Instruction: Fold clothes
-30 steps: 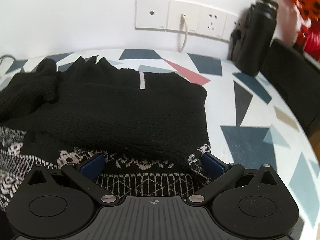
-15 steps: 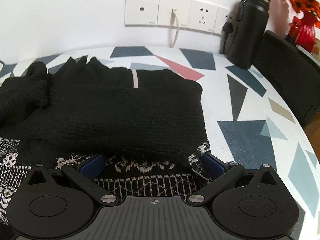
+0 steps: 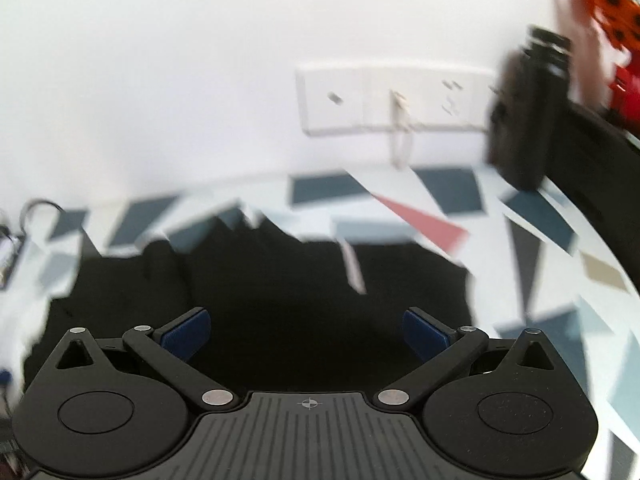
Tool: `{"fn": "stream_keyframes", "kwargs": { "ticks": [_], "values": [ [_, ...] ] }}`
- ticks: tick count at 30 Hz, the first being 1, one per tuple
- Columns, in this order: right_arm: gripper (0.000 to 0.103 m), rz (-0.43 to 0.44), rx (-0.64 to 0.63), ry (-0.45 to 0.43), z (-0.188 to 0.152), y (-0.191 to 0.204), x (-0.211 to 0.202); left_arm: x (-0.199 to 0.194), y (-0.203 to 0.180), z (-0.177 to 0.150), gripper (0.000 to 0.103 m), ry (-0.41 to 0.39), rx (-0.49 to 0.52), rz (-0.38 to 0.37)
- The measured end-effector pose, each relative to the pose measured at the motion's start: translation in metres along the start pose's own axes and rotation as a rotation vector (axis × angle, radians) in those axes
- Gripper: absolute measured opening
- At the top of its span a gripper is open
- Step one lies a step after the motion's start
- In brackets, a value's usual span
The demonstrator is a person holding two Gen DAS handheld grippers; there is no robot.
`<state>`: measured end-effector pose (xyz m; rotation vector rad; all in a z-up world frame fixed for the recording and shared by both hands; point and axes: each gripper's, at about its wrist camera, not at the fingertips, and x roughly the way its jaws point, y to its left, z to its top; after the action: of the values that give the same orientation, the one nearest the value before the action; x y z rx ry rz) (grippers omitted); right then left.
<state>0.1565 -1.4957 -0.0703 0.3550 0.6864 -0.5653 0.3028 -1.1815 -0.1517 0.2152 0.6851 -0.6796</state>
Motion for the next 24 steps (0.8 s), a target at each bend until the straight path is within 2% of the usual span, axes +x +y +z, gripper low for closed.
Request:
{"fn": "stream_keyframes", "kwargs": {
  "ticks": [3, 7, 12, 13, 14, 15, 16, 17, 19, 24],
  "values": [
    [0.102, 0.043, -0.008, 0.011, 0.008, 0.019, 0.024, 0.0, 0.0, 0.0, 0.103, -0.001, 0.0, -0.002],
    [0.102, 0.1, 0.003, -0.034, 0.022, 0.045, 0.049, 0.0, -0.001, 0.0, 0.103, -0.001, 0.0, 0.0],
    [0.101, 0.15, -0.095, -0.019, 0.035, 0.087, 0.084, 0.001, 0.0, 0.001, 0.103, 0.0, 0.0, 0.0],
    [0.093, 0.154, -0.124, 0.008, 0.035, 0.094, 0.092, 0.001, 0.0, 0.001, 0.103, 0.0, -0.001, -0.001],
    [0.071, 0.155, -0.15, 0.04, 0.034, 0.098, 0.099, 0.001, 0.0, 0.001, 0.103, 0.0, -0.001, -0.001],
    [0.055, 0.154, -0.167, 0.069, 0.033, 0.1, 0.104, 0.001, 0.0, 0.001, 0.103, 0.0, -0.001, -0.001],
    [0.028, 0.158, -0.174, 0.1, 0.031, 0.1, 0.108, 0.001, 0.0, 0.001, 0.103, 0.0, -0.001, -0.001],
    [0.022, 0.175, -0.164, 0.121, 0.03, 0.096, 0.108, 0.001, 0.0, 0.001, 0.103, 0.0, -0.002, -0.002],
    [0.018, 0.209, -0.12, 0.072, 0.028, 0.084, 0.092, 0.002, 0.0, 0.001, 0.103, 0.0, -0.002, -0.003],
    [0.016, 0.248, -0.068, -0.018, 0.016, 0.045, 0.04, 0.002, 0.0, 0.001, 0.103, 0.0, -0.003, -0.003]
  ]
}}
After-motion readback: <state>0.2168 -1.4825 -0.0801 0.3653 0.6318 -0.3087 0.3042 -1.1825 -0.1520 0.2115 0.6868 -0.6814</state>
